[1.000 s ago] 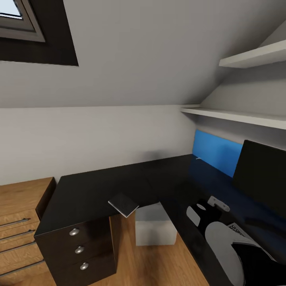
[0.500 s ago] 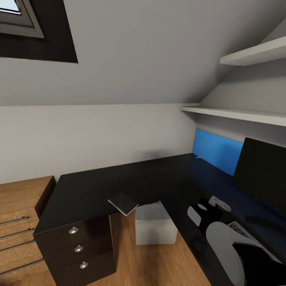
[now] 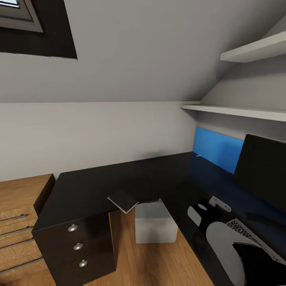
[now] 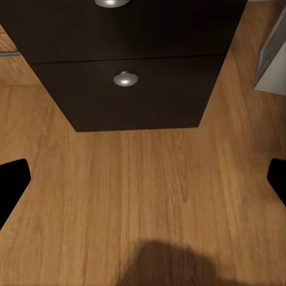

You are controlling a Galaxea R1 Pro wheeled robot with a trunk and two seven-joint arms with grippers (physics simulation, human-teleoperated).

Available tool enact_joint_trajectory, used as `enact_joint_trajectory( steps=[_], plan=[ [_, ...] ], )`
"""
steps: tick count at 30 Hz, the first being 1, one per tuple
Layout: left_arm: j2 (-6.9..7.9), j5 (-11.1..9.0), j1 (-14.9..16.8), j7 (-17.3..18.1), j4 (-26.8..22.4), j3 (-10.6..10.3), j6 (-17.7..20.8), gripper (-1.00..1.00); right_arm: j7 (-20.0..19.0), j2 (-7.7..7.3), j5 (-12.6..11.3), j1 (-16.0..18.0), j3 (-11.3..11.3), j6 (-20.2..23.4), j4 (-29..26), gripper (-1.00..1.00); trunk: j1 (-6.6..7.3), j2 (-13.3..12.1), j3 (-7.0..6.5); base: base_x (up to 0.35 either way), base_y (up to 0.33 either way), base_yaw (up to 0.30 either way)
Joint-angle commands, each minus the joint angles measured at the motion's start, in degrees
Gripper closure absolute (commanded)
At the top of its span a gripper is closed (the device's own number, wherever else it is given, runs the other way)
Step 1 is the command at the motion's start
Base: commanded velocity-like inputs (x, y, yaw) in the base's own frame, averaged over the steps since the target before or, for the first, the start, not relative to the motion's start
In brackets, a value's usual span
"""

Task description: In the bedroom, organize the workspace by keeping the computer under the desk, ensuring the monitor is on the desk, placing the keyboard on the desk next to the monitor, placing the mouse on the desk next to the keyboard, moving the folder from the swivel chair onto the desk next to the mouse, stacking the notebook on top of the folder with the pen on top of the notebook, and positioning the swivel chair next to the desk.

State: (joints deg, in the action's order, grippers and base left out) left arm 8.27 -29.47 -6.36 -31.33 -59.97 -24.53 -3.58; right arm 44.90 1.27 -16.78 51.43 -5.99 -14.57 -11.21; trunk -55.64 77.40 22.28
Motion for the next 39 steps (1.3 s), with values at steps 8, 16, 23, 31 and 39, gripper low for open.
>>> enact_joint_trajectory(
  steps=[8,16,23,31,39],
  plan=[
    [0.08,-0.64,0.03,-0.31,-0.06,-0.25,-0.37,-1.0,-0.08,-0.04,-0.1,0.02,-0.43,-0.46,-0.04,1.0,-1.77,3.26,1.49,0.0,0.0,0.0],
    [0.09,-0.67,0.03,-0.31,-0.06,-0.22,-0.37,-1.0,-0.08,-0.2,-0.1,0.02,-0.43,-0.46,-0.04,1.0,-2.43,4.46,2.03,0.0,0.0,0.0],
    [0.08,-0.68,0.03,-0.49,-0.07,-0.24,-0.37,-1.0,0.0,-0.2,-0.1,0.03,-0.48,-0.46,-0.04,1.0,-3.52,6.47,2.93,0.0,0.0,0.0],
    [0.07,-0.68,0.03,-0.57,-0.06,-0.24,-0.37,-1.0,0.01,0.11,-0.1,0.02,-0.43,-0.54,-0.12,1.0,-5.28,9.68,4.37,0.0,0.0,0.0],
    [0.07,-0.68,0.03,-0.33,-0.06,-0.25,-0.37,-1.0,0.01,0.13,-0.1,0.02,-0.45,-0.63,-0.08,1.0,-6.16,11.28,5.08,0.0,0.0,-0.112]
  ],
)
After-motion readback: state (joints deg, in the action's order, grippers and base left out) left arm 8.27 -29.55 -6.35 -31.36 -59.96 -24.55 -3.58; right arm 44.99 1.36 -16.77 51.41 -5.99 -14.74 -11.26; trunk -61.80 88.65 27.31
